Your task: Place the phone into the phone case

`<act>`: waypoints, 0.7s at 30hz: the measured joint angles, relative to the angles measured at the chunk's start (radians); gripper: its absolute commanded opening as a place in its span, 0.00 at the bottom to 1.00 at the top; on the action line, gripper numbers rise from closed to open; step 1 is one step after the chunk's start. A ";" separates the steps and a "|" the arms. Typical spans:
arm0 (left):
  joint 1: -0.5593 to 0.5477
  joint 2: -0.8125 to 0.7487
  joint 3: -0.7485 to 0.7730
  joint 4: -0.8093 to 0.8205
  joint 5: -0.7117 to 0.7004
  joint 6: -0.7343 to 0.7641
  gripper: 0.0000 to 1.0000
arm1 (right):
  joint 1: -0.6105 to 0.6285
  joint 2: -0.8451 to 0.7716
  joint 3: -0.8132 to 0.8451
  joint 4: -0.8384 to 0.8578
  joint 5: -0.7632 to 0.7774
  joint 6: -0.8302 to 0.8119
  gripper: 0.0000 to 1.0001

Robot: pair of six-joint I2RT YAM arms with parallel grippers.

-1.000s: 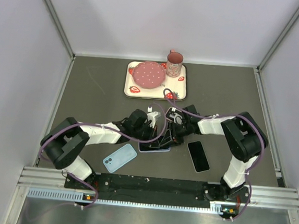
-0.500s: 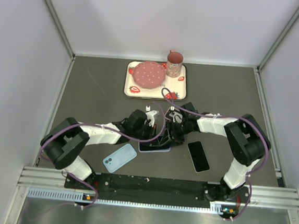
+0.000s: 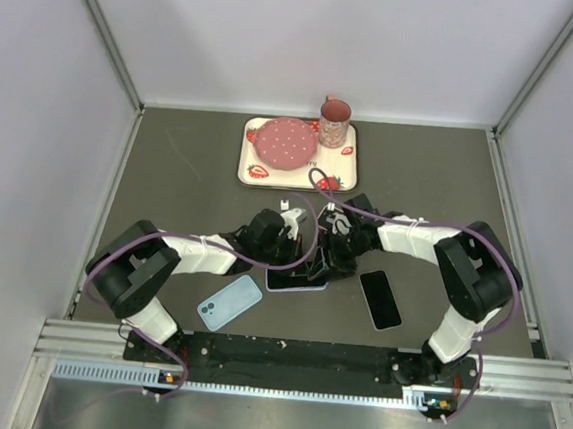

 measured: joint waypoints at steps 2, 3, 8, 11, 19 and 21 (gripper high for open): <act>0.000 0.007 0.000 0.006 0.000 -0.002 0.00 | 0.002 -0.003 0.007 -0.017 0.013 -0.004 0.58; 0.000 0.008 0.000 0.008 0.000 -0.002 0.00 | 0.003 -0.003 0.011 -0.024 0.016 -0.007 0.58; 0.000 0.014 0.000 0.019 0.000 -0.003 0.00 | 0.011 -0.014 0.014 -0.034 0.035 -0.018 0.59; 0.000 0.016 -0.003 0.029 0.000 -0.008 0.00 | 0.014 -0.019 0.015 -0.035 0.042 -0.019 0.59; -0.001 0.023 -0.010 0.055 0.000 -0.014 0.00 | -0.050 -0.082 -0.003 -0.074 0.083 -0.071 0.61; -0.001 0.023 -0.010 0.056 0.000 -0.015 0.00 | -0.114 -0.129 -0.027 -0.101 0.102 -0.086 0.63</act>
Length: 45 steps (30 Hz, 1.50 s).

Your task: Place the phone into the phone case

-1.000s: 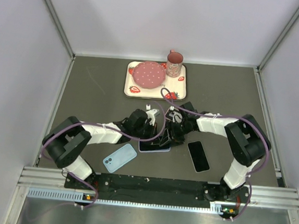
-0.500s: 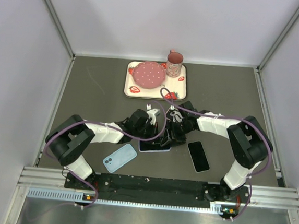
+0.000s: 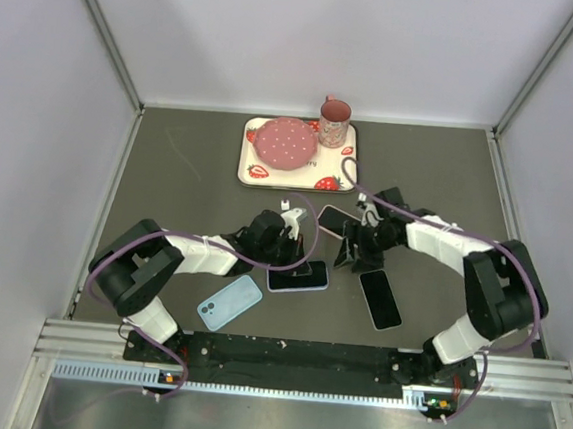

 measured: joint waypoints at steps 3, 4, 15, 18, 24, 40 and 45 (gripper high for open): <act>0.000 0.002 0.000 0.001 0.002 -0.001 0.00 | -0.069 -0.063 -0.015 -0.020 0.003 -0.008 0.63; 0.000 0.002 0.000 0.002 0.003 -0.002 0.00 | -0.075 -0.081 -0.016 -0.021 0.003 -0.011 0.63; 0.000 0.004 0.000 0.005 0.008 -0.001 0.00 | -0.076 -0.088 -0.066 0.031 -0.110 -0.006 0.60; 0.000 0.005 0.002 0.003 0.009 -0.001 0.00 | -0.076 -0.059 -0.081 0.055 -0.135 -0.002 0.52; 0.000 0.012 0.007 0.005 0.014 -0.001 0.00 | -0.068 0.000 -0.106 0.100 -0.176 0.011 0.50; 0.000 0.045 0.052 -0.009 0.023 0.007 0.00 | -0.012 0.116 -0.105 0.199 -0.275 0.045 0.33; 0.000 0.045 0.056 -0.016 0.022 0.014 0.00 | 0.003 0.132 -0.103 0.209 -0.282 0.050 0.28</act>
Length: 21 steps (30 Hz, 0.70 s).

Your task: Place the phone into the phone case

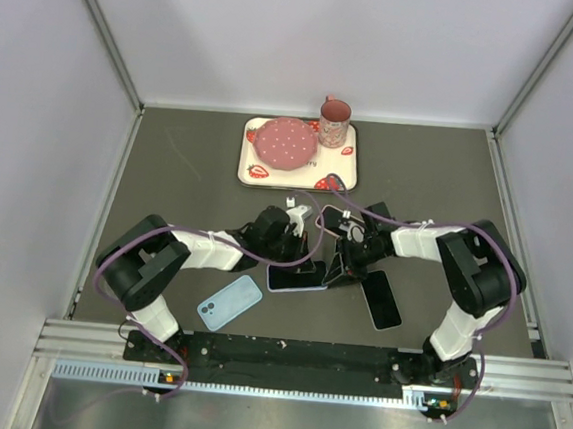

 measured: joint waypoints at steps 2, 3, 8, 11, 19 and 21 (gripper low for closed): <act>0.000 0.000 0.003 -0.006 0.000 0.001 0.00 | -0.001 0.009 0.006 -0.005 -0.005 0.003 0.25; 0.000 0.000 0.005 -0.010 0.000 0.002 0.00 | 0.000 0.015 0.010 -0.008 -0.005 0.003 0.24; 0.000 0.000 0.008 -0.018 -0.001 0.006 0.00 | -0.001 0.042 0.036 -0.045 -0.011 0.004 0.19; 0.000 0.000 0.013 -0.029 -0.004 0.010 0.00 | -0.001 0.054 0.047 -0.063 -0.011 0.004 0.16; -0.010 -0.001 0.034 -0.068 -0.021 0.029 0.00 | 0.002 0.078 0.076 -0.105 -0.004 0.001 0.10; -0.014 -0.002 0.037 -0.076 -0.029 0.030 0.00 | 0.007 0.081 0.087 -0.124 0.008 0.000 0.09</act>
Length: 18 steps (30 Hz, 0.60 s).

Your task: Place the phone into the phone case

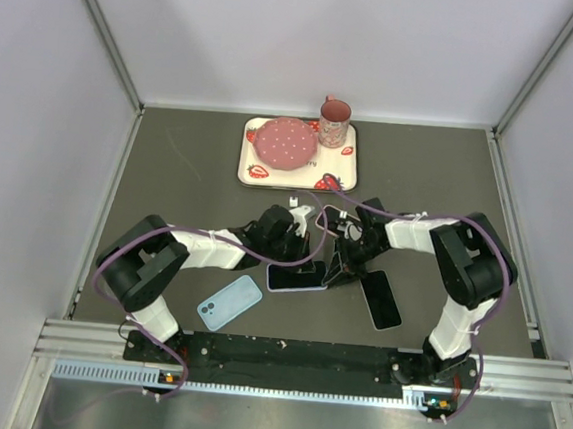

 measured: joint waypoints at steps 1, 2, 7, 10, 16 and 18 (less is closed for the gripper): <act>-0.002 0.000 0.001 -0.004 -0.004 0.000 0.00 | 0.002 0.002 0.005 -0.008 0.005 0.001 0.08; -0.004 0.000 0.003 -0.007 -0.007 0.000 0.00 | 0.006 0.003 0.011 -0.018 0.013 0.002 0.07; -0.011 0.000 0.010 -0.024 -0.022 0.002 0.00 | 0.035 0.006 0.047 -0.078 0.081 0.002 0.02; -0.017 0.000 0.015 -0.035 -0.029 0.005 0.00 | 0.048 0.007 0.064 -0.106 0.115 0.003 0.02; -0.034 0.000 0.029 -0.063 -0.052 0.018 0.00 | 0.086 0.013 0.111 -0.167 0.191 0.001 0.03; -0.037 0.000 0.031 -0.067 -0.052 0.019 0.00 | 0.101 0.016 0.130 -0.193 0.222 0.001 0.04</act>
